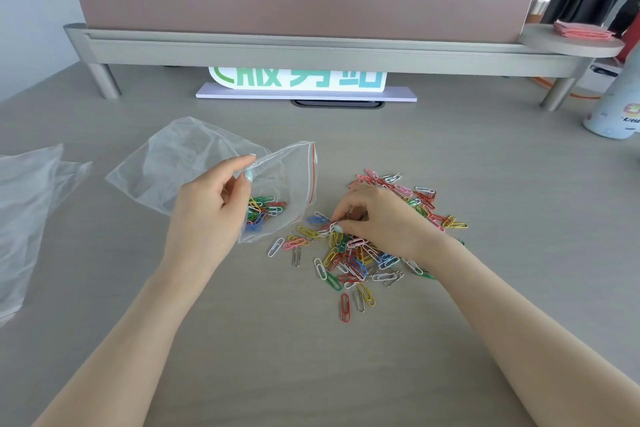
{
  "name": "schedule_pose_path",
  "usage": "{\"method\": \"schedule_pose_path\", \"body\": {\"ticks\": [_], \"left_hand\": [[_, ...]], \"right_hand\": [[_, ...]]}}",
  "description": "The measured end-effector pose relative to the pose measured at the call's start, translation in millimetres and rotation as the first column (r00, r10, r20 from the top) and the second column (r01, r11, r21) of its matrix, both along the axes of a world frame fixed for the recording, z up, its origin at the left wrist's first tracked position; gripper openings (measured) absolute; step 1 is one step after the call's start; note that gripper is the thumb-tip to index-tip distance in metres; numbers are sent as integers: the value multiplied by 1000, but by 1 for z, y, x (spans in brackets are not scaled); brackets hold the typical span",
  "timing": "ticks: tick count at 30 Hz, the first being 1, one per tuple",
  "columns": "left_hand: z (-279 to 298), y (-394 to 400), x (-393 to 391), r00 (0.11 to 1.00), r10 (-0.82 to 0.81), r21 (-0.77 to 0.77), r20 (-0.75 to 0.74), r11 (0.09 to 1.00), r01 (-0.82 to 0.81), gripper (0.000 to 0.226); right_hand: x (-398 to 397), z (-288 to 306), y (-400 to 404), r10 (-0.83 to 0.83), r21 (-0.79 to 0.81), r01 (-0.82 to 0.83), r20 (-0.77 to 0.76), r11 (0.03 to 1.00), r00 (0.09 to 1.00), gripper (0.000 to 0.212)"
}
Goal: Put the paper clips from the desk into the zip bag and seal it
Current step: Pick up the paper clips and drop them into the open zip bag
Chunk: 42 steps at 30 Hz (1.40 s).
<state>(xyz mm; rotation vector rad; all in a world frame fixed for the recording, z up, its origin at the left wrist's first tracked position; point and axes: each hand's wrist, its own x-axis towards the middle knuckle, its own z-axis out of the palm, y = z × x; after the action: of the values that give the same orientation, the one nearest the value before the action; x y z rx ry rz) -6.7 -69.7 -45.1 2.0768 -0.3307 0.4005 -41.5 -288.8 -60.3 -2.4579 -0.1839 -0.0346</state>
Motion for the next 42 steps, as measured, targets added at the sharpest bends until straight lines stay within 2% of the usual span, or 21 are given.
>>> {"method": "schedule_pose_path", "body": {"ticks": [4, 14, 25, 30, 35, 38, 42], "left_hand": [[1, 0, -1, 1000, -4, 1, 3, 1000, 4, 33], [2, 0, -2, 1000, -5, -9, 6, 1000, 5, 33], [1, 1, 1, 1000, -11, -12, 19, 1000, 11, 33], [2, 1, 0, 999, 1, -12, 34, 1000, -1, 33], [3, 2, 0, 999, 5, -30, 38, 1000, -4, 33], [4, 3, 0, 999, 6, -40, 44, 999, -4, 33], [6, 4, 0, 999, 15, -45, 50, 999, -13, 33]], "right_hand": [[-1, 3, 1, -17, -17, 17, 3, 1000, 1000, 8], [-4, 4, 0, -130, 63, 131, -16, 989, 991, 9], [1, 9, -7, -234, 286, 268, -148, 920, 961, 7], [10, 25, 4, -182, 397, 223, -137, 890, 974, 22], [32, 32, 36, -116, 462, 171, -147, 870, 982, 19], [45, 28, 59, -87, 400, 125, -114, 908, 990, 11], [55, 18, 84, -69, 308, 85, -62, 948, 996, 14]]}}
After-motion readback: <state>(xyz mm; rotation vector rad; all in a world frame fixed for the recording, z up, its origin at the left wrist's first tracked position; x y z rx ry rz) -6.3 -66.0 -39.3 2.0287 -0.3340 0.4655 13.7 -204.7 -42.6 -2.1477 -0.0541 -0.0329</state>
